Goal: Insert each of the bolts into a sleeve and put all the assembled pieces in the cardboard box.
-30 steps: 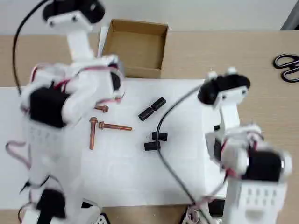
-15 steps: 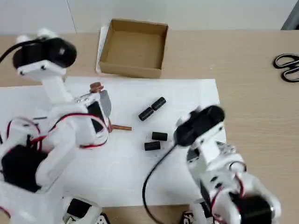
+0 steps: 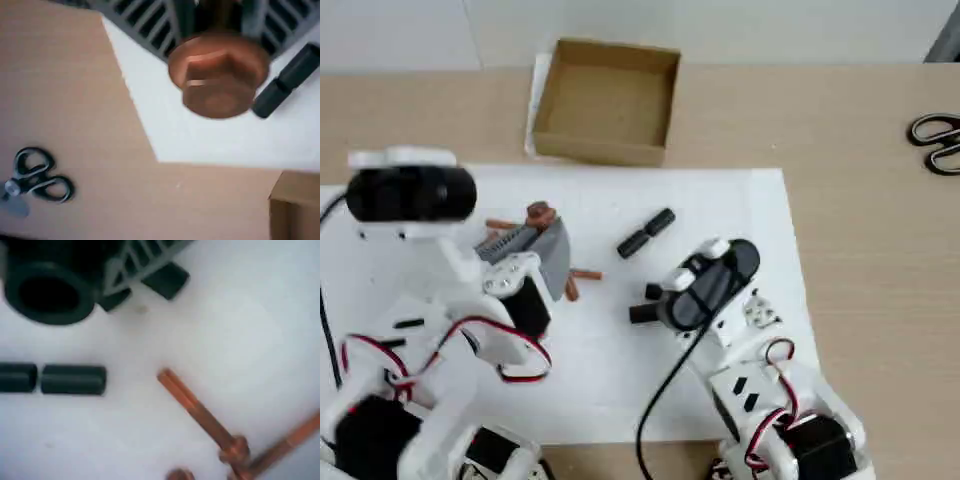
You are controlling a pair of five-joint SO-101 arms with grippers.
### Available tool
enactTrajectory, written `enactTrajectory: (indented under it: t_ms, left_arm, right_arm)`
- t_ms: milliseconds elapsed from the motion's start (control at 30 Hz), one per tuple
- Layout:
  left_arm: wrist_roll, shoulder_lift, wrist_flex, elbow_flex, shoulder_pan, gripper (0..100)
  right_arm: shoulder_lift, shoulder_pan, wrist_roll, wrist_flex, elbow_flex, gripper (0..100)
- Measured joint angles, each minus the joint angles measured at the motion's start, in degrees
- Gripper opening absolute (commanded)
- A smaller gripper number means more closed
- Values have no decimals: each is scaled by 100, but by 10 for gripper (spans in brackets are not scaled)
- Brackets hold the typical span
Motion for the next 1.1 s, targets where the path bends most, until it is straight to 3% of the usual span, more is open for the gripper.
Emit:
enactTrajectory:
  t_ms: [200,367,533,967,1100]
  left_arm:
    - [-387,-1398,-1415,1741,0,5]
    - [-475,-2505,-2119,2998,18,5]
    - [-343,-3455,-2681,4053,35,5]
    - [360,-3833,-2892,4492,44,5]
    - [369,-3833,-2892,4492,396,5]
  right_arm:
    - [-475,-501,-202,-149,765,2]
    - [-765,-642,-246,-149,862,2]
    - [-791,-888,-835,-149,862,2]
    - [-791,-1152,-1512,-202,862,3]
    - [-791,-1152,-1512,-202,862,3]
